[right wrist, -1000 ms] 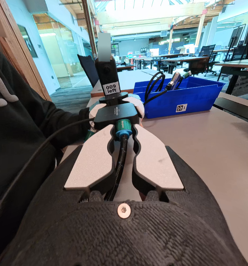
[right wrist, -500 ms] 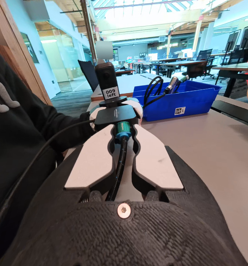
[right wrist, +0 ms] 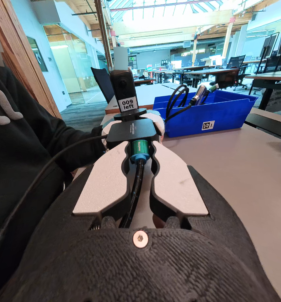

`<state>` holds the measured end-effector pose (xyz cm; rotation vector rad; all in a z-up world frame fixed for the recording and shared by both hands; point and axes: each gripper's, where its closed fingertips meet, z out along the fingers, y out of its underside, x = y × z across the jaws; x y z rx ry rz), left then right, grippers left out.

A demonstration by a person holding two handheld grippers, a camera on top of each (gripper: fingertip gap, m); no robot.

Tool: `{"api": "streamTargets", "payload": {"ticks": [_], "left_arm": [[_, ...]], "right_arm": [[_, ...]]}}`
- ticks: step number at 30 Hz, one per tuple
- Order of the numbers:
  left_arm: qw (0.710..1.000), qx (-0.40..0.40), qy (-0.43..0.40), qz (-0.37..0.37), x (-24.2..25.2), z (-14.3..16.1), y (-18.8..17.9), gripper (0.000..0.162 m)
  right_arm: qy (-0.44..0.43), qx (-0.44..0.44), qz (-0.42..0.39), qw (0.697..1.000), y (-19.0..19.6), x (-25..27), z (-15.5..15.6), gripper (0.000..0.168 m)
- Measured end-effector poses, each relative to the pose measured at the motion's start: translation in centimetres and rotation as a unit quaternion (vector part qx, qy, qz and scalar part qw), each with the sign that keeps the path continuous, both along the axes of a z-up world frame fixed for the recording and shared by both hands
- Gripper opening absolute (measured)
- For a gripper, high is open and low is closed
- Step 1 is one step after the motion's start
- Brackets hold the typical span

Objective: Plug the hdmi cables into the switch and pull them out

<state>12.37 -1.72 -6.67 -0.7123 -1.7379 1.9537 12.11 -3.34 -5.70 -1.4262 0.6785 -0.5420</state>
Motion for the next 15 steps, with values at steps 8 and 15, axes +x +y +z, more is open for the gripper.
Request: {"api": "streamTargets", "payload": {"ticks": [8, 15], "left_arm": [[1.0, 0.008, 0.007, 0.0, 0.2, -0.09, 0.05, 0.072], [1.0, 0.004, 0.011, 0.0, 0.11, 0.26, 0.21, 0.072]], "right_arm": [[0.028, 0.02, 0.005, 0.999, 0.14, 0.24, -0.34, 0.022], [0.015, -0.026, 0.007, 1.0, 0.35, 0.08, -0.14, 0.023]]}}
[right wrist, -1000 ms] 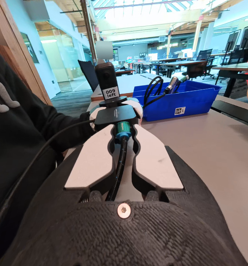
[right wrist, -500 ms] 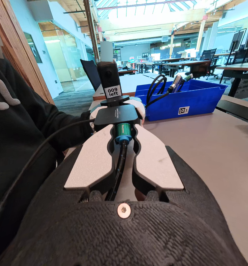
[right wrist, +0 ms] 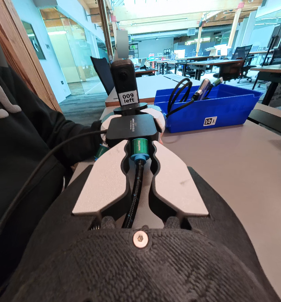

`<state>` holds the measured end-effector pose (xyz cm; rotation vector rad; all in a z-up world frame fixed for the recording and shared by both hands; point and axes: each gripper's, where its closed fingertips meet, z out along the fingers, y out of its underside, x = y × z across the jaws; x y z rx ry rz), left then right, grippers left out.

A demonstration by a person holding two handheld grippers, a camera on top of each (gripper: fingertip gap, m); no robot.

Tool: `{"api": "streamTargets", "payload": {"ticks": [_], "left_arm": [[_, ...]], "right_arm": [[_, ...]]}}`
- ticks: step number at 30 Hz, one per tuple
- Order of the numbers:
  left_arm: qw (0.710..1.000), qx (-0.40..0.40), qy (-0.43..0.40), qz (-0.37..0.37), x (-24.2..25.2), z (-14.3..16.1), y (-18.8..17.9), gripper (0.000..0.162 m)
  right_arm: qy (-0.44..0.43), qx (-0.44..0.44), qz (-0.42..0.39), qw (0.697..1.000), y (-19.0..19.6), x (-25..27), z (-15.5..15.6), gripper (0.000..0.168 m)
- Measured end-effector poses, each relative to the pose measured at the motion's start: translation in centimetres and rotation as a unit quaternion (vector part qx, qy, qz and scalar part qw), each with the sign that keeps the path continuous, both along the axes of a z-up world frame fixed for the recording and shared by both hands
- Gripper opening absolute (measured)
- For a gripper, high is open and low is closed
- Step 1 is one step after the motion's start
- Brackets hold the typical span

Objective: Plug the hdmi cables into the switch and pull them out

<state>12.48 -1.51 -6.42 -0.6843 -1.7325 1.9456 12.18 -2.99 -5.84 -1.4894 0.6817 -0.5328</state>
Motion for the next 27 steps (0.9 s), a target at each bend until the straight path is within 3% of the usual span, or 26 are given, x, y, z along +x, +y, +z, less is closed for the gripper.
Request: {"api": "streamTargets", "payload": {"ticks": [3, 5, 7, 11, 13, 16, 19, 24, 27], "left_arm": [[1.0, 0.004, -0.008, -0.003, 0.0, 0.1, 0.1, 0.072], [0.998, -0.044, 0.042, 0.02, 2.7, 2.2, 1.7, 0.072], [0.99, -0.071, 0.104, 0.062, 7.0, 4.1, 3.6, 0.072], [0.989, -0.072, 0.092, 0.085, 6.5, 3.6, 2.0, 0.072], [0.99, -0.073, 0.09, 0.083, 6.4, 3.7, 1.8, 0.072], [0.987, -0.082, 0.116, 0.077, 6.8, 3.9, 2.3, 0.071], [0.986, -0.082, 0.127, 0.064, 6.5, 4.1, 2.3, 0.072], [0.993, -0.059, 0.088, 0.059, 5.3, 2.9, 1.7, 0.072], [0.993, -0.057, 0.093, 0.051, 5.1, 2.9, 1.6, 0.072]], "right_arm": [[0.003, -0.035, -0.007, 0.999, -0.1, -0.2, 0.0, 0.023], [-0.014, -0.038, -0.107, 0.993, -5.3, -0.4, 1.1, 0.022], [-0.008, 0.0, -0.134, 0.991, -9.8, -2.4, 2.3, 0.022], [-0.08, -0.043, -0.231, 0.969, -13.1, -4.5, 6.2, 0.022], [-0.141, -0.027, -0.316, 0.938, -16.9, -7.3, 9.3, 0.022], [-0.228, 0.006, -0.451, 0.863, -23.0, -12.6, 12.3, 0.021], [-0.322, -0.022, -0.511, 0.797, -25.4, -16.6, 14.3, 0.021], [-0.36, -0.229, -0.495, 0.757, -27.4, -15.9, 15.8, 0.021], [-0.319, -0.306, -0.443, 0.78, -29.5, -11.5, 15.4, 0.021]]}}
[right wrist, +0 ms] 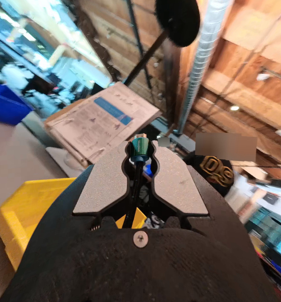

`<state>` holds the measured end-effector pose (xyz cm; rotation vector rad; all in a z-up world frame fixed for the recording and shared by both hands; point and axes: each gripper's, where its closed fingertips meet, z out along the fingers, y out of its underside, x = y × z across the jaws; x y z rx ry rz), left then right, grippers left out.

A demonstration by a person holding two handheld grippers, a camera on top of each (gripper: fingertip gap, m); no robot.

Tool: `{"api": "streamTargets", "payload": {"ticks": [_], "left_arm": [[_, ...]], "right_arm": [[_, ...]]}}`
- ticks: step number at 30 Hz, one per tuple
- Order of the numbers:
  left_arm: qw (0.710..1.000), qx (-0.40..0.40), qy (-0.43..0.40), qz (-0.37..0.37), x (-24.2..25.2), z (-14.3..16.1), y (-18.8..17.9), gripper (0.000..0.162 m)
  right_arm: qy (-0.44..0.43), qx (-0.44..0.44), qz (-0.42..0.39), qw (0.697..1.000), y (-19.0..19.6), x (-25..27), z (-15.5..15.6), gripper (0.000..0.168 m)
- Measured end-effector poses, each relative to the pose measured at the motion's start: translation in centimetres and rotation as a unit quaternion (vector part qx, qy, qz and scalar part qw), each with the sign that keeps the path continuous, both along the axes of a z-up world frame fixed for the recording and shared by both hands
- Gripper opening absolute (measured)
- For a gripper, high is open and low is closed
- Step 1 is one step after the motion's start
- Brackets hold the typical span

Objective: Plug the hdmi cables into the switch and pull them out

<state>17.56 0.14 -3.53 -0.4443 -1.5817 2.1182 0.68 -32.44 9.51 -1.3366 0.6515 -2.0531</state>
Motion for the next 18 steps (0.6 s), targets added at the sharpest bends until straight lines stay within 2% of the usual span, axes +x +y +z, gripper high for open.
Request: {"api": "streamTargets", "payload": {"ticks": [2, 5, 8, 11, 13, 15, 18], "left_arm": [[1.0, 0.003, 0.0, 0.0, 0.1, -0.1, 0.0, 0.072], [1.0, 0.008, 0.002, 0.001, 0.2, -0.3, -0.1, 0.072], [1.0, 0.011, 0.002, -0.001, 0.2, -0.4, -0.1, 0.072], [1.0, 0.013, 0.0, -0.001, 0.1, -0.4, -0.2, 0.072], [1.0, 0.017, 0.0, -0.003, 0.1, -0.5, -0.2, 0.072], [1.0, 0.02, -0.002, -0.004, 0.0, -0.6, -0.3, 0.072], [1.0, 0.02, -0.001, -0.004, 0.0, -0.6, -0.3, 0.072]], "right_arm": [[0.047, -0.015, 0.028, 0.998, -0.7, 3.1, -0.4, 0.021], [0.157, -0.039, 0.061, 0.985, -1.8, 7.4, -3.2, 0.022], [0.268, -0.066, 0.078, 0.958, -2.2, 10.6, -6.6, 0.022], [0.377, -0.139, 0.051, 0.914, -2.7, 12.6, -9.8, 0.022], [0.444, -0.225, 0.013, 0.867, -3.4, 13.3, -11.9, 0.022], [0.477, -0.261, 0.021, 0.839, -2.6, 14.3, -13.2, 0.022], [0.477, -0.366, -0.025, 0.798, -3.0, 16.4, -13.4, 0.022]]}}
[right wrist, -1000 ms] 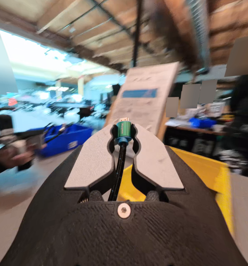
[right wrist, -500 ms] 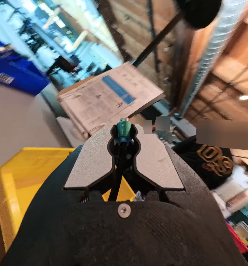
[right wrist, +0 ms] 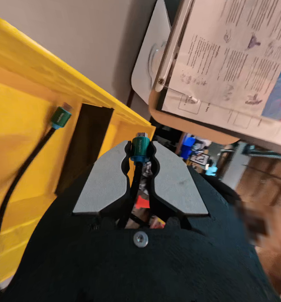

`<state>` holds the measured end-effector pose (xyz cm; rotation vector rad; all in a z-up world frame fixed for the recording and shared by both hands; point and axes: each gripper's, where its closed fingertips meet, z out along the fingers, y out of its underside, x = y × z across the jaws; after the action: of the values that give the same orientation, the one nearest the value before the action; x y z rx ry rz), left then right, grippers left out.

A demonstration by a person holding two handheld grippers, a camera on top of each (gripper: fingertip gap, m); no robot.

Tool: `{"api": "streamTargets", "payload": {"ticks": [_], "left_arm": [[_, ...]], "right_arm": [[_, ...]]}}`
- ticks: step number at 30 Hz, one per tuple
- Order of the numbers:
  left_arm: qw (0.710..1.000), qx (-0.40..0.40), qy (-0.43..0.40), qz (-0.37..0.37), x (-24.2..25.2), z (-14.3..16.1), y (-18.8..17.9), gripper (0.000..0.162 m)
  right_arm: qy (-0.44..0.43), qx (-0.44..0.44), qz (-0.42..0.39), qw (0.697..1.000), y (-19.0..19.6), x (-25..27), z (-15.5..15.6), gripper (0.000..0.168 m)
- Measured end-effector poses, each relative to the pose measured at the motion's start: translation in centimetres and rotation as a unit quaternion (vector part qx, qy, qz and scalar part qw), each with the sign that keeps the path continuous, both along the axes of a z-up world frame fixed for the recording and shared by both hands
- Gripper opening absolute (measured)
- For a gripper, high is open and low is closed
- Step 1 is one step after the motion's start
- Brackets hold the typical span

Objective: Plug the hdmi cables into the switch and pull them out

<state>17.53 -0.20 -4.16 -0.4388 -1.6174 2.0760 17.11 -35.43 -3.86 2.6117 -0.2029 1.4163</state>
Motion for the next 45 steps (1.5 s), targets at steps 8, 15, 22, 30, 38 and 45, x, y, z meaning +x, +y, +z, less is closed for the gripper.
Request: {"api": "streamTargets", "payload": {"ticks": [8, 15, 22, 30, 38, 45], "left_arm": [[1.0, -0.006, 0.012, -0.001, 0.3, 0.3, 0.4, 0.072], [1.0, -0.008, 0.022, -0.014, 0.0, 0.6, 0.5, 0.072], [1.0, -0.007, 0.021, -0.013, -0.1, 0.6, 0.5, 0.072], [0.999, 0.003, -0.035, 0.015, -0.6, -0.4, -0.5, 0.072], [0.976, -0.015, -0.2, 0.082, -3.2, -2.3, -2.8, 0.072], [0.952, 0.009, -0.262, 0.157, -1.8, -4.2, -4.0, 0.073]], "right_arm": [[0.068, 0.006, 0.001, 0.998, 1.1, 0.6, -4.8, 0.022], [0.164, 0.141, -0.111, 0.97, 2.4, -3.7, -9.2, 0.036], [0.12, 0.262, -0.161, 0.944, 3.7, -5.4, -7.0, 0.061], [-0.003, 0.738, -0.182, 0.65, 16.3, -5.0, 2.3, 0.091], [0.318, 0.882, -0.156, 0.311, 33.9, -2.6, -2.5, 0.05], [0.362, 0.829, -0.152, 0.398, 34.0, -1.6, -4.5, 0.015]]}}
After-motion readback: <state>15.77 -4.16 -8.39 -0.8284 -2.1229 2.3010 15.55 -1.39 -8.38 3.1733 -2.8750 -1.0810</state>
